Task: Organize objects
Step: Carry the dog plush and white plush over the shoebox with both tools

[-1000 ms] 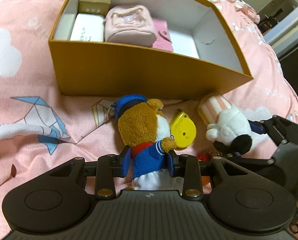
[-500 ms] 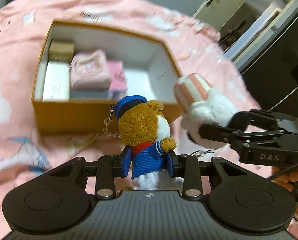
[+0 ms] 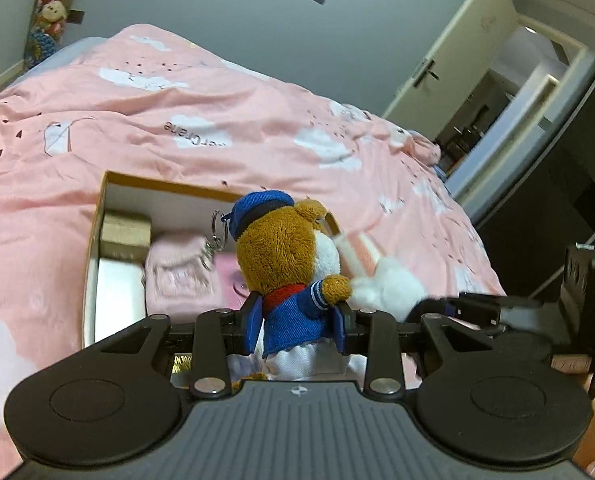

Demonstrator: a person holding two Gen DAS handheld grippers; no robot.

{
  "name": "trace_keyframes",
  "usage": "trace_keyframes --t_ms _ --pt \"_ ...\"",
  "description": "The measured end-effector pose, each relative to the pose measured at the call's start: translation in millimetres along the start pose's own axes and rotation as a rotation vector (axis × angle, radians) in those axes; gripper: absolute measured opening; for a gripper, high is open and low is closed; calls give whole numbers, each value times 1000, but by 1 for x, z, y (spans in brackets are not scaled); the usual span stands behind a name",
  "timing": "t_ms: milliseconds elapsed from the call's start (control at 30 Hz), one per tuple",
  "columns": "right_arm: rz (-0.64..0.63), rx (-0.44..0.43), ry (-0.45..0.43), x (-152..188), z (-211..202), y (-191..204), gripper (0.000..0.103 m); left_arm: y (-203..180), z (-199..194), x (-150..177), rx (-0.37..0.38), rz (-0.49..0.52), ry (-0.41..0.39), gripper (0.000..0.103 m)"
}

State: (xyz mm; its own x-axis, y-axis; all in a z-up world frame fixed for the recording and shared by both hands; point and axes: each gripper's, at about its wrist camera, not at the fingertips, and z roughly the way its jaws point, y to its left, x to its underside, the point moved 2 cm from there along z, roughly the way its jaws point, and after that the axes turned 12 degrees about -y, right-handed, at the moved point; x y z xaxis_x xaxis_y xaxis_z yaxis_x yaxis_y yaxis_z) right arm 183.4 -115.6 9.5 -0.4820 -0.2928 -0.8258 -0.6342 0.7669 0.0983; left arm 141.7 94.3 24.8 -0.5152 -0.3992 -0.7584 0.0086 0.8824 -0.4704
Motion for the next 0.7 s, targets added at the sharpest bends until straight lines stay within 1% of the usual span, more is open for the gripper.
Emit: trace_keyframes --t_ms 167,367,467,567,633,700 --pt "-71 3 108 -3 38 -9 63 19 25 -3 -37 -37 26 39" --pt "-132 -7 241 5 75 -13 63 36 46 6 -39 -75 76 39" --pt "-135 -6 301 11 87 -14 63 39 50 5 -27 -73 77 39" --pt "-138 18 351 16 98 -15 63 37 53 3 -16 -66 78 39" --pt "-116 25 377 19 103 -16 63 36 55 2 -9 -67 80 39" --pt "-67 43 398 22 108 -18 63 36 58 2 -5 -67 80 39"
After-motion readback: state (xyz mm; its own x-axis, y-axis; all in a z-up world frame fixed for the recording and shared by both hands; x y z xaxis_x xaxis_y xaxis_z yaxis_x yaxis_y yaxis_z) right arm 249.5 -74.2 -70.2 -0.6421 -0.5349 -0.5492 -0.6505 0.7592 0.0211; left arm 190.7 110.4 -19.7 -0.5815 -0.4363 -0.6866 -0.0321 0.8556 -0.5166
